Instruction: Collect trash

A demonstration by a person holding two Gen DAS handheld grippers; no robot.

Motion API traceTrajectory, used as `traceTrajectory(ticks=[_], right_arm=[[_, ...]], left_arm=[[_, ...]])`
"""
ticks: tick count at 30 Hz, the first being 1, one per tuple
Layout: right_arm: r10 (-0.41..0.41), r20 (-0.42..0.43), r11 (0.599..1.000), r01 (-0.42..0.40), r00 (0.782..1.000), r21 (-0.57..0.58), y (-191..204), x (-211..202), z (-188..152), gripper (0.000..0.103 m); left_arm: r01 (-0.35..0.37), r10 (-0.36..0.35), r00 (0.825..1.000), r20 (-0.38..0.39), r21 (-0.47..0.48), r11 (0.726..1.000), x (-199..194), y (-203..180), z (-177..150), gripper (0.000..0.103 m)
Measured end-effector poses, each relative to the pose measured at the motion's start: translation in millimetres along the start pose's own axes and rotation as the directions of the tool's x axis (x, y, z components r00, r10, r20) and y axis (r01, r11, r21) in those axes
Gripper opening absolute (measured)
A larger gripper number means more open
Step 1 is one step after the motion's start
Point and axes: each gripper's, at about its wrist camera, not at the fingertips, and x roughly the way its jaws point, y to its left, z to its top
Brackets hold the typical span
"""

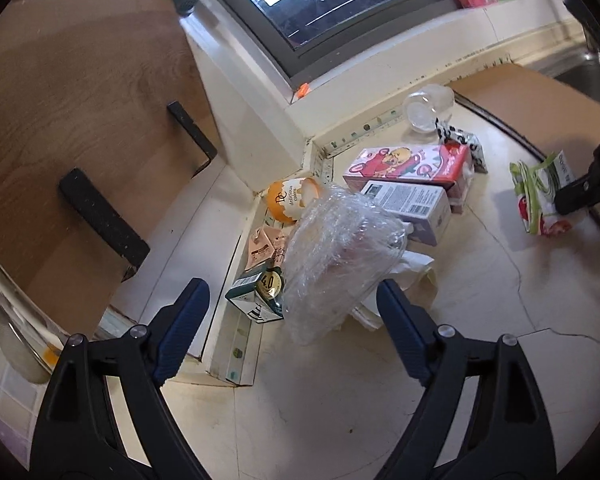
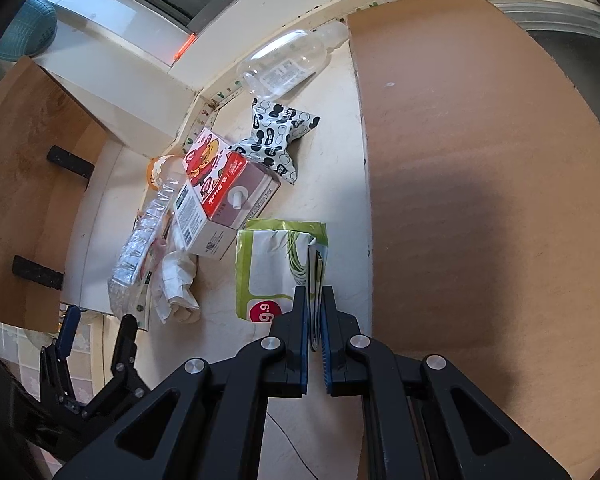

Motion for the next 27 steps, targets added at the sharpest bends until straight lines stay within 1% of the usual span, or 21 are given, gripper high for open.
traceTrajectory(ticks=[6,9,15,18,24,27], right_arm=[[0.003,-0.016,1.0,-0.003,1.0,0.006,-3,5,-3,0.006],[0.003,-0.017,1.0,-0.003,1.0,0.008,-3,6,-3,0.006],[0.008,-0.015,1.0,-0.007,1.0,0.026,-5,5,-2,0.006],[0.01,-0.016,1.0,-0.01,1.0,0.028,-6,4,-3,0.006],[0.013,-0.016,0.999,-0.013,1.0,0.033,-5,4,-3,0.006],[0.013,-0.016,1.0,-0.013,1.0,0.027,-4,4,-4,0.006]], left_arm=[[-0.047,0.046,0.999,0.026,0.061,0.997,7,-12,1,0.084],[-0.083,0.079,0.996,0.045,0.099,0.992,11,-19,3,0.084],[-0.082,0.074,0.996,0.058,0.141,0.987,21,-27,4,0.084],[-0.079,0.072,0.996,0.048,0.154,0.985,25,-31,1,0.084],[-0.066,0.06,0.997,0.04,0.163,0.984,32,-38,-2,0.084],[-0.056,0.051,0.998,0.033,0.151,0.987,36,-38,-1,0.084]])
